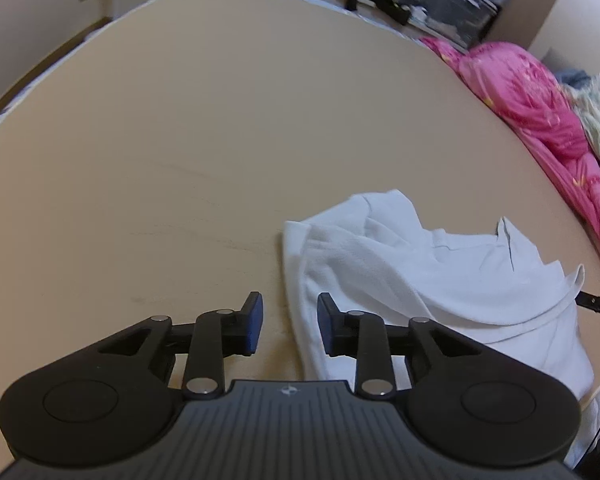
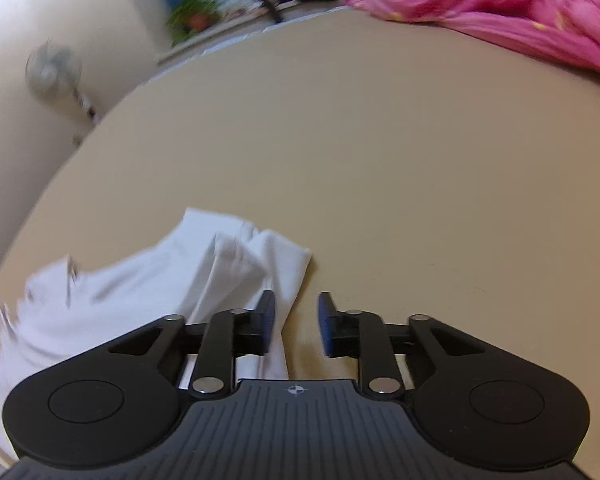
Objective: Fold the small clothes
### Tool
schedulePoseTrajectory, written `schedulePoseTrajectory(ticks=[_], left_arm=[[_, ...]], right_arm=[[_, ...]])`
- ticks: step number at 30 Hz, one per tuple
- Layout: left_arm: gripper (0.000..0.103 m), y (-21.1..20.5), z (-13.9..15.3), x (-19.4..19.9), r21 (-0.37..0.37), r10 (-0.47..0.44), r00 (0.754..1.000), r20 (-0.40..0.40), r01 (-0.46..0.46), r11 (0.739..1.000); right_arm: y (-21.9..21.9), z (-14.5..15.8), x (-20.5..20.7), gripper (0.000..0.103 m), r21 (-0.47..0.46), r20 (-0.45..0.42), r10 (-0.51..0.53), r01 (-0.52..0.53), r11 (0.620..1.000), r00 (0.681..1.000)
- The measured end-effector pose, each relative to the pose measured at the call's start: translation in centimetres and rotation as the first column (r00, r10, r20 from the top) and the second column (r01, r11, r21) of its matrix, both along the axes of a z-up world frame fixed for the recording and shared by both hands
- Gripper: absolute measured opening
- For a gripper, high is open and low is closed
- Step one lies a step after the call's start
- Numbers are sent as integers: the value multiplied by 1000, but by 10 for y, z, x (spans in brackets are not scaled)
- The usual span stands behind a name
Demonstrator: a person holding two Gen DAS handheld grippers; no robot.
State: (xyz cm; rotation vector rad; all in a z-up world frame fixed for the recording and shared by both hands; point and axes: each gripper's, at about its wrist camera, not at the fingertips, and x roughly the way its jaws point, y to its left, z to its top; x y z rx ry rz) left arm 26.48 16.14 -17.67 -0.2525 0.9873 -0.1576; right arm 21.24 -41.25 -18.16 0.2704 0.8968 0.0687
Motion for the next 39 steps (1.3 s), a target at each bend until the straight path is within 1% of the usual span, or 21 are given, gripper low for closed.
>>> schedulePoseTrajectory(ticks=[1, 3, 5, 10, 11, 12, 13, 14, 15, 17, 19, 21, 24, 29, 31, 33, 34, 35, 36, 38, 39], left_arm=[[40, -5, -3, 4, 8, -11, 1000, 1, 11, 1000], [43, -14, -10, 6, 29, -27, 1000, 7, 27, 999], [45, -27, -14, 5, 39, -46, 999, 20, 45, 998], [45, -36, -20, 14, 59, -46, 998, 44, 43, 997], [37, -36, -21, 16, 57, -39, 998, 47, 37, 998], [9, -35, -21, 18, 52, -39, 998, 51, 36, 998], [4, -34, -20, 19, 48, -44, 998, 55, 41, 998], [4, -33, -16, 19, 46, -48, 996, 78, 44, 998], [4, -33, -9, 17, 51, -45, 992, 114, 40, 998], [4, -28, 5, 14, 35, -13, 979, 201, 6, 999], [4, -23, 13, 14, 13, 35, 966, 256, -40, 999], [4, -25, 10, 19, 46, 60, 960, 275, -75, 996], [4, -26, 0, 32, 60, 78, 962, 263, -96, 994], [4, -33, -13, 49, 95, 74, 967, 244, -100, 990], [6, -34, -25, 58, 108, 70, 978, 197, -93, 990], [9, -36, -40, 67, 135, 53, 995, 89, -64, 989], [10, -36, -45, 68, 144, 51, 996, 66, -60, 988], [12, -36, -42, 67, 148, 53, 996, 74, -64, 987], [12, -35, -36, 65, 147, 58, 994, 89, -71, 987], [12, -30, -19, 58, 93, 78, 991, 112, -88, 992], [13, -29, -10, 54, 62, 84, 990, 110, -91, 994]], right_arm=[[5, -1, 2, 27, 5, 0, 18, -18, 1000, 1000], [14, -3, 7, 30, 4, 10, 50, -50, 999, 999], [24, -5, 11, 33, -30, 21, 79, -79, 996, 997], [37, -11, 23, 34, -90, 29, 113, -110, 990, 993], [35, -13, 27, 34, -93, 34, 112, -108, 990, 993], [37, -14, 29, 34, -97, 45, 107, -102, 990, 993], [38, -14, 31, 34, -100, 63, 102, -96, 990, 993], [38, -12, 33, 29, -101, 83, 102, -93, 991, 991], [35, -6, 31, 6, -99, 116, 97, -86, 991, 989], [32, 6, 32, 4, -47, 201, 64, -56, 997, 977], [28, 15, 33, 4, -7, 261, 11, -10, 1000, 965], [25, 18, 35, 4, -14, 287, -38, 44, 999, 957], [23, 12, 45, 4, -15, 277, -92, 100, 995, 956], [27, -5, 62, 4, -55, 222, -110, 125, 991, 969], [30, -15, 71, 4, -64, 168, -108, 121, 991, 980], [32, -28, 81, 7, -78, 74, -107, 112, 991, 992], [33, -33, 82, 9, -99, 48, -108, 112, 989, 993], [35, -33, 81, 15, -116, 40, -104, 108, 987, 994], [37, -30, 79, 16, -130, 44, -96, 101, 986, 994], [40, -13, 70, 16, -141, 85, -86, 97, 985, 993], [41, -1, 62, 19, -123, 107, -86, 99, 988, 991]])
